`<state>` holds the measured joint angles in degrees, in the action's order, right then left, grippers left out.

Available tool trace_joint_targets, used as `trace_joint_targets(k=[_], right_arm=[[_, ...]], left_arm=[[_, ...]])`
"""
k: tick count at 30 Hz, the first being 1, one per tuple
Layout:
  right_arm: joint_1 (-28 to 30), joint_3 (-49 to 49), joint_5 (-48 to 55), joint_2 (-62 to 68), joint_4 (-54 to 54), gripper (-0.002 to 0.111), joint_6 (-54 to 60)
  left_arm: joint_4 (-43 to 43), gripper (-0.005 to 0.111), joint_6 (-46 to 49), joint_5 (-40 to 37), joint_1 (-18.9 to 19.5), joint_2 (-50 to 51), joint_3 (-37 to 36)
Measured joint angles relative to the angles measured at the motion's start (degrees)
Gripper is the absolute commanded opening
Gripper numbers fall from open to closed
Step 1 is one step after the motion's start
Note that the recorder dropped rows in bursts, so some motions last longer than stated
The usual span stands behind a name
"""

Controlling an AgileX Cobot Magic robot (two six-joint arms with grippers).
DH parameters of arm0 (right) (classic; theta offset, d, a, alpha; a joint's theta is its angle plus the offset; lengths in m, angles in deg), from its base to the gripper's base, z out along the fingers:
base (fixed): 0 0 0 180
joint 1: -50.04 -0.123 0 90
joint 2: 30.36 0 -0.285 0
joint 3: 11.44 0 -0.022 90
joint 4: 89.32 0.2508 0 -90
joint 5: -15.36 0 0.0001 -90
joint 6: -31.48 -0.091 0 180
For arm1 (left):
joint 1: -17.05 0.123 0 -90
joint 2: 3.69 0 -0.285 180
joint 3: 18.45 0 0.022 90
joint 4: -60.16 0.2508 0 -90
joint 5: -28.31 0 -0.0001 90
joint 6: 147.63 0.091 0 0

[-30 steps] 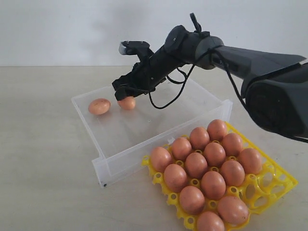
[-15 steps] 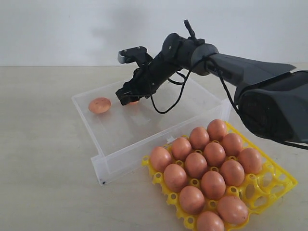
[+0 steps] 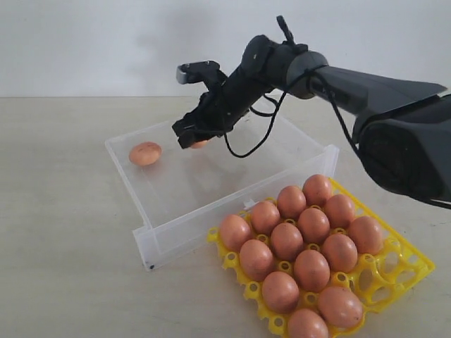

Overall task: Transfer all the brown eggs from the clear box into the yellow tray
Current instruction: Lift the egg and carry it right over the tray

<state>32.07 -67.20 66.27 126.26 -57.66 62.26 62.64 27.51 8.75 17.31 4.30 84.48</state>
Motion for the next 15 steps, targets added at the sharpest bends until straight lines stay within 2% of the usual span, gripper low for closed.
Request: trace_joint_targets(k=[9, 13, 15], right_arm=[[5.0, 1.8, 2.2, -7.9, 6.6, 0.000, 0.3], [8.6, 10.5, 2.2, -13.0, 15.3, 0.000, 7.6], [10.3, 18.1, -0.2, -17.9, 20.7, 0.000, 13.2]], left_arm=[[0.0, 0.004, 0.0, 0.0, 0.0, 0.0, 0.0], [0.0, 0.004, 0.0, 0.0, 0.0, 0.0, 0.0], [0.0, 0.004, 0.0, 0.0, 0.0, 0.0, 0.0]])
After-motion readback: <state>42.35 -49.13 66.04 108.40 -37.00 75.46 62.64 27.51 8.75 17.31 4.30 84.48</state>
